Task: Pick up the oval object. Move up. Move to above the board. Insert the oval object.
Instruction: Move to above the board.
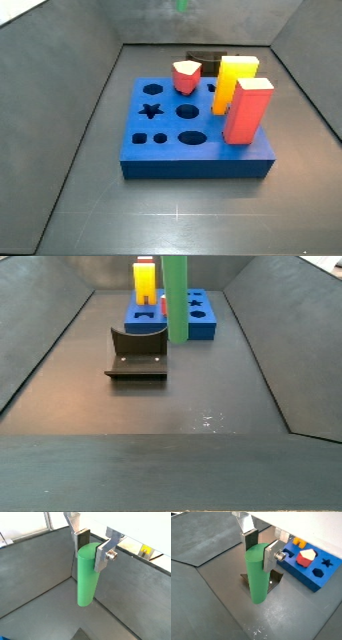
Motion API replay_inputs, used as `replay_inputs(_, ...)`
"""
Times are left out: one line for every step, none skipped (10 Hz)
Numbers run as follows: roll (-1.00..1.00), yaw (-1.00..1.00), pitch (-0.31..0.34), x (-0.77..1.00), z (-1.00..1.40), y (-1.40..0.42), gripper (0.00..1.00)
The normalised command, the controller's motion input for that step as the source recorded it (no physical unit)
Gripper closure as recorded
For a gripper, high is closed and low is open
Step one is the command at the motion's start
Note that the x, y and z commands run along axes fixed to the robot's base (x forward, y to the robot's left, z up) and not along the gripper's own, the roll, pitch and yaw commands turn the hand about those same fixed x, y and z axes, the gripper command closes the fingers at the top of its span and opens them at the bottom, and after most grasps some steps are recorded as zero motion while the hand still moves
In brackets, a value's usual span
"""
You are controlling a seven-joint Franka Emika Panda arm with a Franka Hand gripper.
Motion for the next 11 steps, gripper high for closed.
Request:
replay_inputs(-0.21, -0.37, -0.044, -0.14, 0.09, -1.00, 1.00)
replay_inputs(-0.21, -0.36, -0.063, -0.15, 0.09, -1.00, 1.00)
replay_inputs(-0.16, -0.20, -0.096, -0.16, 0.09, -1.00, 1.00)
replay_inputs(-0.13, -0.11, -0.084, -0.16, 0.09, -1.00, 1.00)
replay_inputs(-0.09, -0.06, -0.070, -0.16, 0.09, -1.00, 1.00)
replay_inputs(-0.02, -0.02, -0.047, -0.16, 0.09, -1.00, 1.00)
replay_inputs(-0.02, 0.00, -0.041, -0.16, 0.09, -1.00, 1.00)
replay_inputs(-0.01, 0.00, -0.030, -0.16, 0.09, -1.00, 1.00)
replay_inputs(0.00, 0.00, -0.018, -0.16, 0.08, -1.00, 1.00)
replay_inputs(0.00, 0.01, -0.010, -0.17, 0.09, -1.00, 1.00)
replay_inputs(-0.01, 0.01, -0.003, -0.17, 0.09, -1.00, 1.00)
